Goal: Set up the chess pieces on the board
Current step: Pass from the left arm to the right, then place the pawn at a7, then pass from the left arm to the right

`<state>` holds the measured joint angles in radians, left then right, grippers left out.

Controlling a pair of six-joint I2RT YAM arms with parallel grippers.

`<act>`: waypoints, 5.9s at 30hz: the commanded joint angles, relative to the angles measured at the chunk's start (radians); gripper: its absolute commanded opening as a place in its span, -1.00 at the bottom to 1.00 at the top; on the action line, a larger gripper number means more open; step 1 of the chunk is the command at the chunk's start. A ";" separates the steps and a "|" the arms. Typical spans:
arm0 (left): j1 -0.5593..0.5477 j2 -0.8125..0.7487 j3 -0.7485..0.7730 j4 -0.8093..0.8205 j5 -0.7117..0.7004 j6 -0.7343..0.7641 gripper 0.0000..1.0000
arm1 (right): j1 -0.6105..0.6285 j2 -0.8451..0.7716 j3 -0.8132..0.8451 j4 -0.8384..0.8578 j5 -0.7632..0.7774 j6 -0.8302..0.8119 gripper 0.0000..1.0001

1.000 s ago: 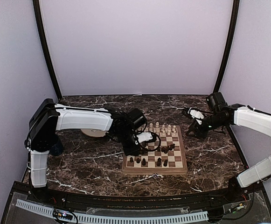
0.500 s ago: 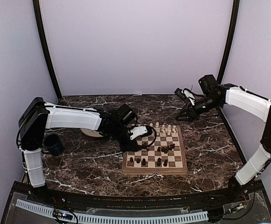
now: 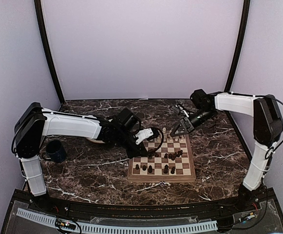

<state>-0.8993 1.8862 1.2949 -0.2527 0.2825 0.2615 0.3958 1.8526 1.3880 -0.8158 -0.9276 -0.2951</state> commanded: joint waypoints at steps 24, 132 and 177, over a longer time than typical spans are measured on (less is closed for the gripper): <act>0.005 -0.072 -0.039 0.113 0.004 -0.053 -0.98 | 0.177 0.187 0.145 -0.016 -0.095 0.127 -0.28; 0.002 -0.072 -0.040 0.085 -0.060 -0.067 -0.98 | 0.405 -0.202 -0.292 -0.089 0.909 -0.310 -0.60; 0.011 -0.274 -0.276 0.776 0.063 -0.408 -1.00 | 0.034 -0.057 -0.171 0.687 -0.426 0.697 0.17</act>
<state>-0.8925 1.6413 1.0294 0.4316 0.3260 -0.1154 0.4320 1.7824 1.2533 -0.3515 -1.2098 0.1673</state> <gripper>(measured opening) 0.132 0.580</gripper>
